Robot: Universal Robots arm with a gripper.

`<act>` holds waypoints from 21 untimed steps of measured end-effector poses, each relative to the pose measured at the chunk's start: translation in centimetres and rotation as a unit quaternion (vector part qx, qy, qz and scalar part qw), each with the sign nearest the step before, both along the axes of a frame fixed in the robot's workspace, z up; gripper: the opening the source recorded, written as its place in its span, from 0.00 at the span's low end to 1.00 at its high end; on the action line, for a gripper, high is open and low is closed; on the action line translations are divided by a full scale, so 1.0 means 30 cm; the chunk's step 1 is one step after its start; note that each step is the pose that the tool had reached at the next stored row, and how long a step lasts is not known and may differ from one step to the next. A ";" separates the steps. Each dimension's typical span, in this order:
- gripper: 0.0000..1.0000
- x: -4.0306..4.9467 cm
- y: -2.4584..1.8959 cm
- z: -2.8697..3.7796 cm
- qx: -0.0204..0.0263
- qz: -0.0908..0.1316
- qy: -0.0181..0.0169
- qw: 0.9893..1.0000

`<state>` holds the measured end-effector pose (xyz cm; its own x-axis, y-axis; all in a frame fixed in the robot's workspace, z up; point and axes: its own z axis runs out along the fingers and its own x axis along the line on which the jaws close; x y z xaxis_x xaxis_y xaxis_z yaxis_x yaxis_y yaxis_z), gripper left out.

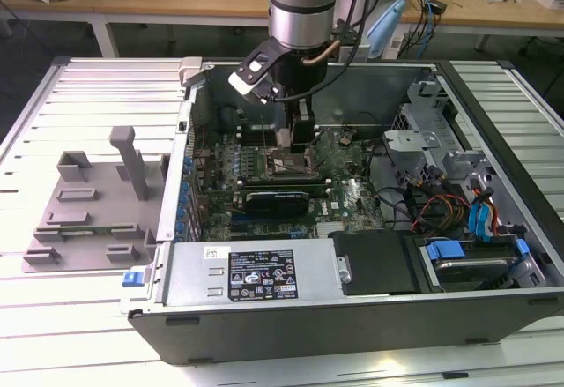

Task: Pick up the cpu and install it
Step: 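Place the cpu into insertion slot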

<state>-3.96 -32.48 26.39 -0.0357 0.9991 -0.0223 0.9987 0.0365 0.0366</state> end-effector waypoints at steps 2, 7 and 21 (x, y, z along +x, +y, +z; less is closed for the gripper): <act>0.55 0.000 0.000 -0.003 -0.012 0.000 0.000 1.000; 0.55 0.000 0.002 -0.022 -0.020 0.000 0.000 1.000; 0.55 0.000 0.018 -0.079 -0.008 0.000 0.000 1.000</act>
<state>-3.95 -31.95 24.02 -0.0359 0.9986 -0.0376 0.9987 0.0372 0.0361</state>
